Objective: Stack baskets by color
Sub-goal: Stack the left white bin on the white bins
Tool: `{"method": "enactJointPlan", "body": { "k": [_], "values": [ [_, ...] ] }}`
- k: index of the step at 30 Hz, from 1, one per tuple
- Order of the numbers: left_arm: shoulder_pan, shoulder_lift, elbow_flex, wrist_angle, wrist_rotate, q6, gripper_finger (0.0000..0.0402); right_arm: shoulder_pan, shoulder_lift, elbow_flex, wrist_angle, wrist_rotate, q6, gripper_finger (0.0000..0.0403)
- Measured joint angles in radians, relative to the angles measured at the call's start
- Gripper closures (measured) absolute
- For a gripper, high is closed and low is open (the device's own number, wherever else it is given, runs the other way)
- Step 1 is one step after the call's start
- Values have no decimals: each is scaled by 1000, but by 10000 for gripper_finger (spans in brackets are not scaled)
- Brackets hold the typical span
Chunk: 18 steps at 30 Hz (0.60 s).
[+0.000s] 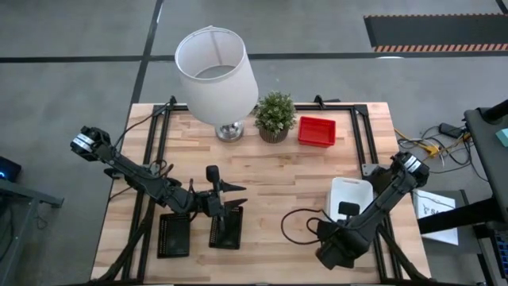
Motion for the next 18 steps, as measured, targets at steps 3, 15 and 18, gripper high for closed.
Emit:
{"method": "enactJointPlan", "body": {
  "k": [3,15,18],
  "values": [
    [0,0,-1,0,0,0,258,-4,2,0,-2,0,-8,336],
    [0,0,-2,-2,0,0,258,-6,-69,0,-2,-29,-25,295],
    [0,0,-2,-2,0,13,258,-6,-105,0,-4,10,-36,317]
  ]
}}
